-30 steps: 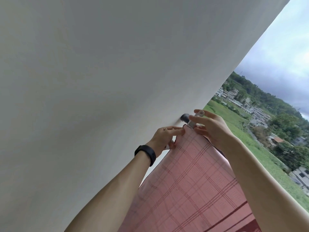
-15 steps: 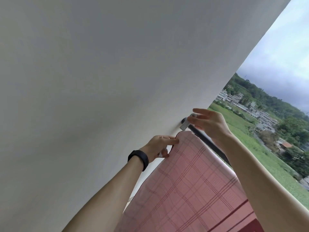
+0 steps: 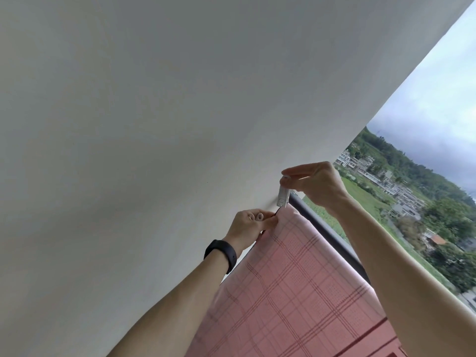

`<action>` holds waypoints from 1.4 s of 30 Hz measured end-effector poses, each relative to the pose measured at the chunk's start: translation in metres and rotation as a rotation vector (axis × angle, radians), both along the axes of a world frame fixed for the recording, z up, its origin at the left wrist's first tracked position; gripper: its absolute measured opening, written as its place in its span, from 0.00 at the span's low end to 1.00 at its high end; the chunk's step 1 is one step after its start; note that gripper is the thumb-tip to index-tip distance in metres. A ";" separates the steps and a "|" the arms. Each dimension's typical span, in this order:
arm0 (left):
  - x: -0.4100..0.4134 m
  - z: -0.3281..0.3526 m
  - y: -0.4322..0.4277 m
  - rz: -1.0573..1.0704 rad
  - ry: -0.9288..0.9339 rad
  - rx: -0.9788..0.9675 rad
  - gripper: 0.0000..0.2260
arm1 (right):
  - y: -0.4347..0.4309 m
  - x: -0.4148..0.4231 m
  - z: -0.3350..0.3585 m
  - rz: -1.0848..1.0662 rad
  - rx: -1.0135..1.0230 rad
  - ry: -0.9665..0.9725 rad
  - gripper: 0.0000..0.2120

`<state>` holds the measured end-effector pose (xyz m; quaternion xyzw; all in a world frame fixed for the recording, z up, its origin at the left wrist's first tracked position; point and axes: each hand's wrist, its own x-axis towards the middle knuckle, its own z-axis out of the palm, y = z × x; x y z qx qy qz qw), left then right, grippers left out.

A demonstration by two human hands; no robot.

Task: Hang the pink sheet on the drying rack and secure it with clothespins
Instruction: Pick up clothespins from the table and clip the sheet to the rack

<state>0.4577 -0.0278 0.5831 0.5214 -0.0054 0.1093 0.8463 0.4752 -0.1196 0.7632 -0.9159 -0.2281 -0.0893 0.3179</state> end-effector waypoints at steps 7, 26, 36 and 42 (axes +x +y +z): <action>0.004 -0.006 0.002 0.142 -0.033 0.186 0.07 | 0.016 0.017 -0.001 0.005 -0.286 -0.041 0.09; -0.018 -0.012 0.019 0.002 0.132 -0.061 0.11 | 0.023 0.007 -0.015 0.066 -0.451 0.116 0.33; -0.074 -0.098 0.053 -0.178 0.305 -0.219 0.10 | -0.011 -0.088 -0.141 0.121 -0.082 0.107 0.09; -0.114 -0.143 0.050 -0.138 0.236 -0.199 0.18 | -0.019 -0.100 -0.227 0.082 0.055 0.449 0.05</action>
